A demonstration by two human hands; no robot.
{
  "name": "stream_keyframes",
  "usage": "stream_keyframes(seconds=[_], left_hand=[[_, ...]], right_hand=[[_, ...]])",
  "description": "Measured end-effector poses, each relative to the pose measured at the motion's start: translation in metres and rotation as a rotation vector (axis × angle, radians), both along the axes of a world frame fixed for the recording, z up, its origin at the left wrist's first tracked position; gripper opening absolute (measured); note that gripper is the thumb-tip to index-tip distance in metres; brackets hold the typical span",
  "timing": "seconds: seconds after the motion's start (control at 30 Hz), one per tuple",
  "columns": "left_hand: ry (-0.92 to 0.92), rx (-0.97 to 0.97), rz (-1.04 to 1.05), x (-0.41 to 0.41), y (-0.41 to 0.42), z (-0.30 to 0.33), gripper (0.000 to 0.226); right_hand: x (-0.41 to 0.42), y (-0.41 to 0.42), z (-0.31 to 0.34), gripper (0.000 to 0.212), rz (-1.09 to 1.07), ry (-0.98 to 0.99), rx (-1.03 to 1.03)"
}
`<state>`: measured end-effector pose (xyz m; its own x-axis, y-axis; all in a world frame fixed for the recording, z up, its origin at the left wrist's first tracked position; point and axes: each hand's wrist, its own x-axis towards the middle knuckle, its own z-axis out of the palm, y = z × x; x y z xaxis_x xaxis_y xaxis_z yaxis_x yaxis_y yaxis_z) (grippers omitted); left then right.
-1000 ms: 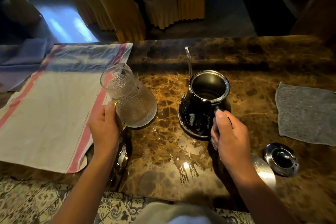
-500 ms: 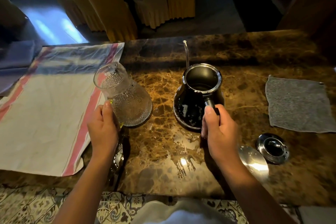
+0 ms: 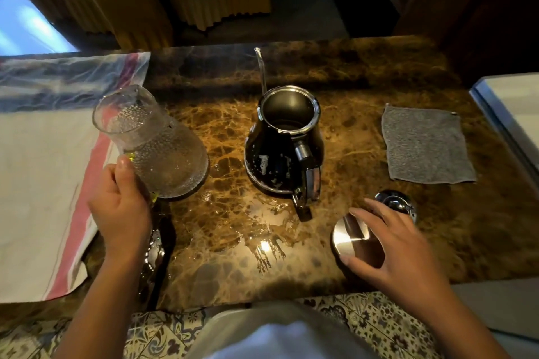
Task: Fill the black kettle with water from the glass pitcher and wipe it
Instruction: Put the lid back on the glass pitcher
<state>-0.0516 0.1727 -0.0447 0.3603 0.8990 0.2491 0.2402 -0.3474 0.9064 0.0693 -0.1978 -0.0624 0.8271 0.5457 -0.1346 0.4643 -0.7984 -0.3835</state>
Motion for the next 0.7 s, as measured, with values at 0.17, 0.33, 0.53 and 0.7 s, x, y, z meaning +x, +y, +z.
stream_keyframes(seconds=[0.17, 0.33, 0.53, 0.7], left_hand=[[-0.015, -0.022, -0.01, 0.0, 0.001, -0.001, 0.055], [0.007, -0.01, -0.024, -0.001, 0.001, 0.002, 0.045], [-0.019, -0.054, -0.083, -0.002, 0.006, 0.006, 0.048], [-0.012, -0.166, -0.174, -0.01, 0.018, 0.008, 0.048]], right_hand=[[-0.005, 0.01, -0.003, 0.087, 0.023, 0.073, -0.073], [-0.009, 0.019, 0.007, 0.08, 0.001, 0.056, -0.003], [-0.017, 0.056, 0.047, 0.074, 0.289, 0.262, 0.236], [-0.034, 0.109, 0.074, 0.075, 0.363, 0.227, 0.421]])
